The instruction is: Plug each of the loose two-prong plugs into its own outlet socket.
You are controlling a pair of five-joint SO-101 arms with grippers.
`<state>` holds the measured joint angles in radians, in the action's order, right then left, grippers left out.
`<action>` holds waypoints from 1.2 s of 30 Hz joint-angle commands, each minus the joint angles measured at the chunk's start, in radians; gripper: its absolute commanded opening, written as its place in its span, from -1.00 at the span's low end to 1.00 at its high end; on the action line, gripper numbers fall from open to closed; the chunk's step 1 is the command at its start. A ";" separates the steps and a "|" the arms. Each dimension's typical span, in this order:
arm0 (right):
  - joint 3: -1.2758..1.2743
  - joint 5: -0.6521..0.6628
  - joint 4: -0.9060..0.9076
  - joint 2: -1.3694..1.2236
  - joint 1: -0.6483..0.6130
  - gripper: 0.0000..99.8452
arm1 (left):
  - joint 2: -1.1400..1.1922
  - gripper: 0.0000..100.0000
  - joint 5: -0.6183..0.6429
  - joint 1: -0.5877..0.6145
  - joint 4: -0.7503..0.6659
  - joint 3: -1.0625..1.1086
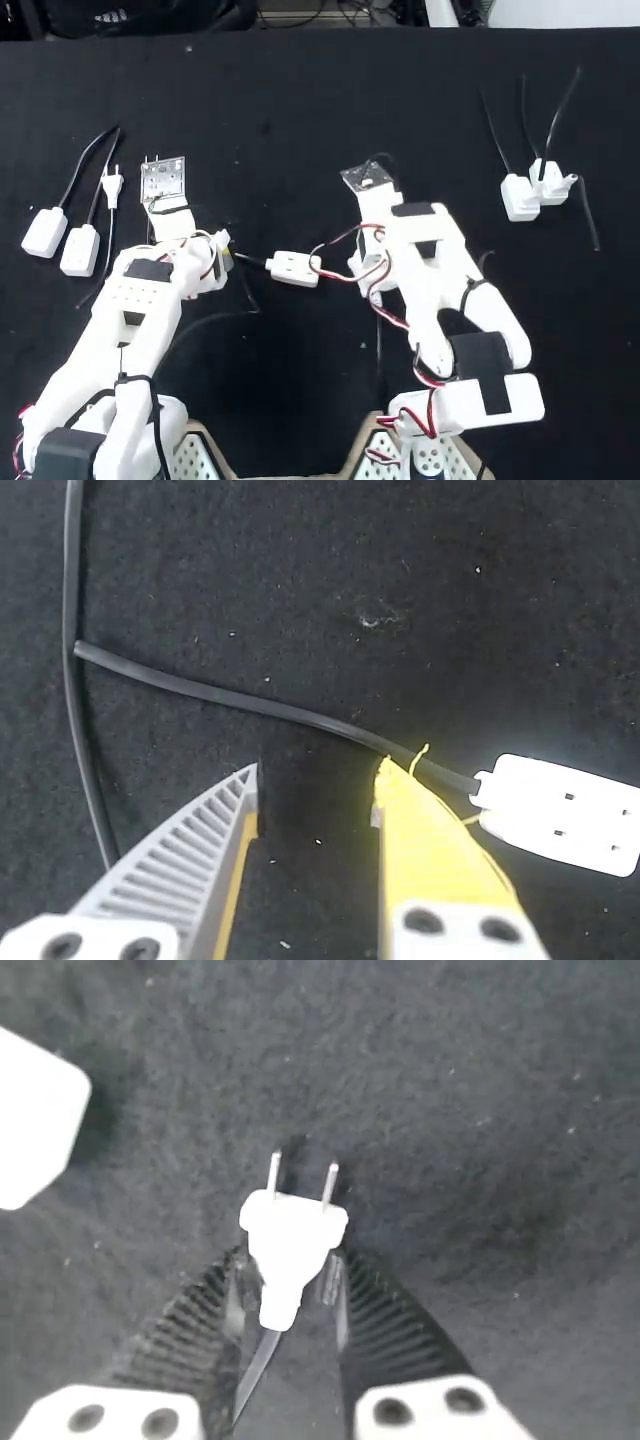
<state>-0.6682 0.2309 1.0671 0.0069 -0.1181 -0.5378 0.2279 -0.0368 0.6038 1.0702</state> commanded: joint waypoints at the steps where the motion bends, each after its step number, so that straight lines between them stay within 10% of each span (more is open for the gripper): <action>1: 0.206 0.084 0.153 0.039 -0.009 -0.98 | -0.029 -0.62 0.006 0.008 -0.017 -0.005; 17: 0.727 0.848 0.589 0.030 0.021 -0.98 | -0.029 -0.62 0.006 0.008 -0.017 -0.002; 36: -0.344 0.480 -0.157 0.447 -0.063 -0.94 | -0.029 -0.62 0.005 0.008 -0.017 -0.005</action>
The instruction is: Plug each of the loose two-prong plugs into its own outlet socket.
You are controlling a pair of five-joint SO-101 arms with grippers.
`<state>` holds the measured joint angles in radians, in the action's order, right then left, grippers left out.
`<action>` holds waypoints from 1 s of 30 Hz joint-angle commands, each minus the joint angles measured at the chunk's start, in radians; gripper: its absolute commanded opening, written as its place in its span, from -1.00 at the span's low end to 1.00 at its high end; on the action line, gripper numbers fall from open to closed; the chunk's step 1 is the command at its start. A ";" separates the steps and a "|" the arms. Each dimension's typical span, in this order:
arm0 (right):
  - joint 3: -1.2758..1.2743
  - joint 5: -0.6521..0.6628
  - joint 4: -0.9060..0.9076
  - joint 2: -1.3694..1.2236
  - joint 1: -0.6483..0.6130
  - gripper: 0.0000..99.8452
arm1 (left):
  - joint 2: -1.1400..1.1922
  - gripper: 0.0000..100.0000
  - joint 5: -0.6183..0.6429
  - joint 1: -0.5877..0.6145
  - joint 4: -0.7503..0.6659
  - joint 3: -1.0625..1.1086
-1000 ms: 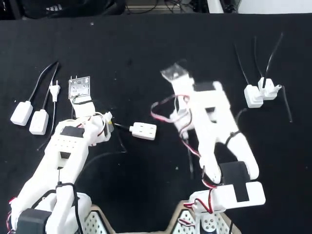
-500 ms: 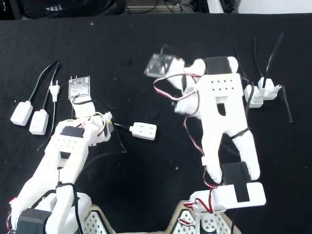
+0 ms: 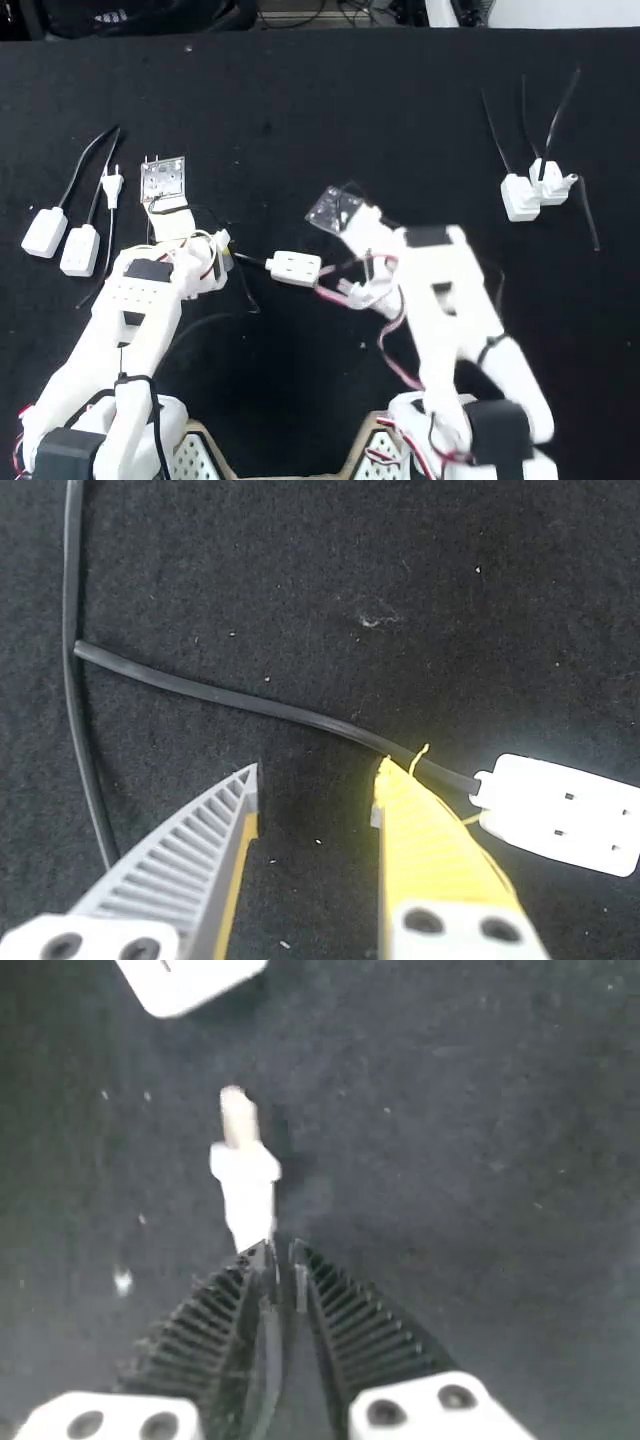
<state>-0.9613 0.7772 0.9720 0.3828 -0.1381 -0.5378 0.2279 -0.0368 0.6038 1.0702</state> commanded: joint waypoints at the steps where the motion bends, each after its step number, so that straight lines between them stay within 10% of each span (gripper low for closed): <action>1: -0.056 -0.089 -0.054 0.077 -0.052 -0.88 | -0.029 -0.62 0.005 0.008 -0.017 -0.004; 5: 0.013 -0.169 0.009 0.101 -0.055 -0.62 | -0.029 -0.62 0.005 0.008 -0.017 -0.004; 30: 0.096 -0.112 0.110 0.081 -0.094 -0.75 | -0.029 -0.62 0.005 0.008 -0.018 -0.002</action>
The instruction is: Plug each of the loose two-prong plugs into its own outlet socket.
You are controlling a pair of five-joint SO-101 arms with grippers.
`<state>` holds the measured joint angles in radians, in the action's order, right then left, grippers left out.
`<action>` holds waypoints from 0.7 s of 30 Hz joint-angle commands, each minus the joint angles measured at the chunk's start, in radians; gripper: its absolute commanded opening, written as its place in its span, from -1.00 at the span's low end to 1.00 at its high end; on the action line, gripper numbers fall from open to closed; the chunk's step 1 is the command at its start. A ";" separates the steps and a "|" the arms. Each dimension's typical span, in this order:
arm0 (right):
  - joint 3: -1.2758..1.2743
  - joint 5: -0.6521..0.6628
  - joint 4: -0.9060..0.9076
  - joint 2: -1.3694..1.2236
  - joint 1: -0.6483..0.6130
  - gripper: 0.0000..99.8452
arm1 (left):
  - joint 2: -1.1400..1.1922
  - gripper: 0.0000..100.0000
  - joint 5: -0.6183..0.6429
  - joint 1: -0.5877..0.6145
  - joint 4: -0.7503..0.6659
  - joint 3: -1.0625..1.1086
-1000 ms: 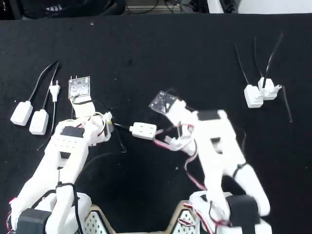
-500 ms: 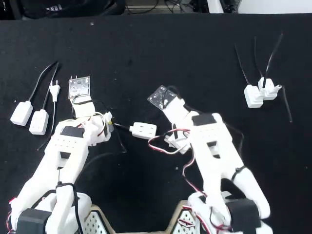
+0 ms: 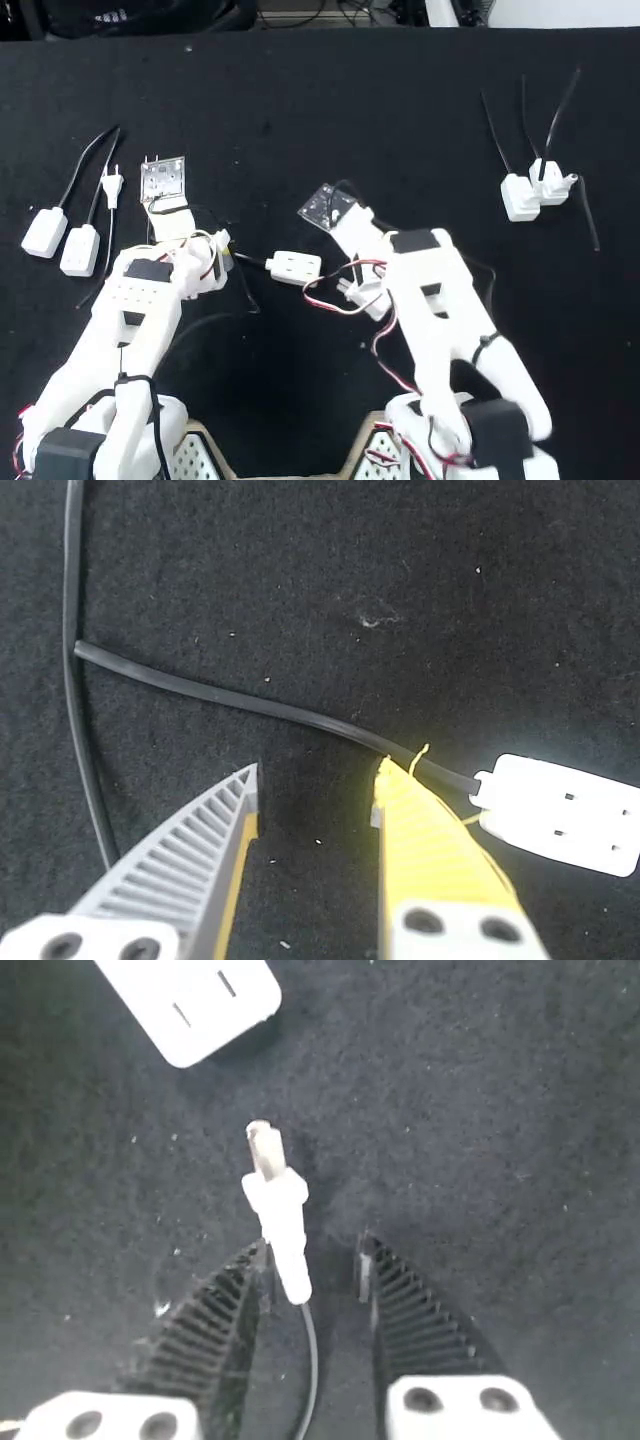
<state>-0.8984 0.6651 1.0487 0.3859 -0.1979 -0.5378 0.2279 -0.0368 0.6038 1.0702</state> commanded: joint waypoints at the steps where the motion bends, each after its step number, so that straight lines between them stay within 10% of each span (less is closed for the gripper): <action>1: 0.027 0.000 0.044 0.091 -0.046 -0.75 | -0.029 -0.62 0.005 0.008 -0.018 -0.002; 21: -0.024 0.041 -0.176 -0.162 -0.034 -0.99 | -0.029 -0.62 0.005 0.008 -0.018 -0.001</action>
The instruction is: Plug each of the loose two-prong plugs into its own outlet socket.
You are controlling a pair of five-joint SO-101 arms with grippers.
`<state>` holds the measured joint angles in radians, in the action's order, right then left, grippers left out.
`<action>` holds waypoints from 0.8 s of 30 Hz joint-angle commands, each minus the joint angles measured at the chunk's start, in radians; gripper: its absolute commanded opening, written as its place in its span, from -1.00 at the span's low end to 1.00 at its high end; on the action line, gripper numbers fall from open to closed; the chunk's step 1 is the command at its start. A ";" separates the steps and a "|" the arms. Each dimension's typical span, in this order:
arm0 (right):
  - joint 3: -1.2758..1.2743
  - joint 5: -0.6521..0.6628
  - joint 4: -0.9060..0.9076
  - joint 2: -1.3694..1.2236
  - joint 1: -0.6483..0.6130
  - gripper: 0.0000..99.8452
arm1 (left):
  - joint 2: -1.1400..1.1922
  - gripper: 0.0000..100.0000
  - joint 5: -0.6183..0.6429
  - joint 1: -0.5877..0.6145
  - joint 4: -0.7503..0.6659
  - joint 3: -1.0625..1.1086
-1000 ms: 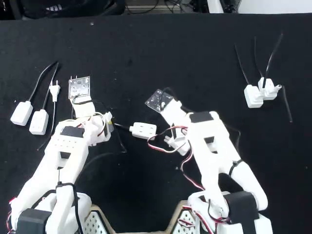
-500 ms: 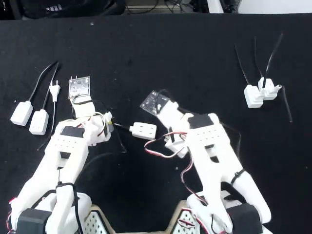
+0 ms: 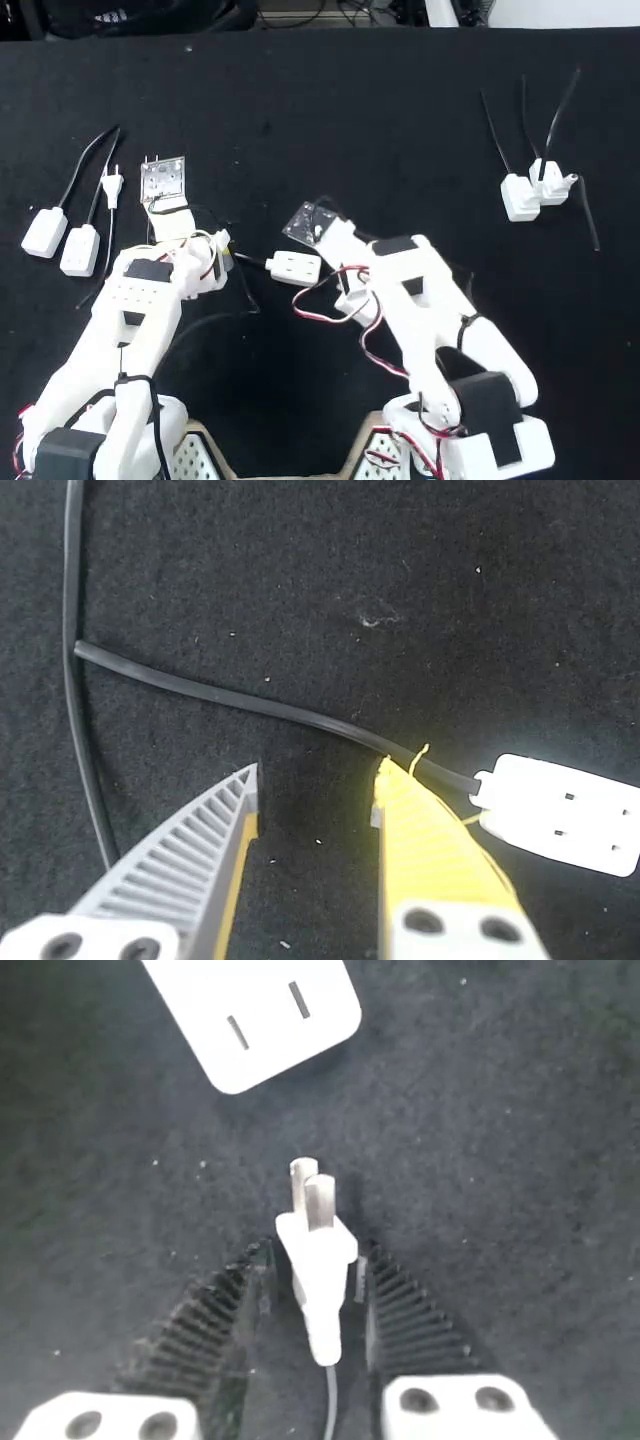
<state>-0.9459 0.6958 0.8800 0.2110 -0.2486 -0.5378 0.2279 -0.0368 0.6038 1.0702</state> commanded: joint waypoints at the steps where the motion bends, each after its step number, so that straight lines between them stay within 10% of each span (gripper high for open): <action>1: 0.019 0.012 0.003 0.030 0.017 -0.96 | -0.029 -0.62 0.005 0.008 -0.018 -0.001; 12: -0.021 0.006 0.161 0.306 0.008 -0.98 | -0.029 -0.62 0.005 0.007 -0.018 -0.001; 24: -0.127 -0.287 -0.236 0.308 -0.318 -0.98 | -0.144 -0.62 0.012 0.007 -0.011 0.045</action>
<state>-1.0948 0.4703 0.7081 0.4826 -0.4726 -0.5700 0.2279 -0.0368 0.6038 1.0810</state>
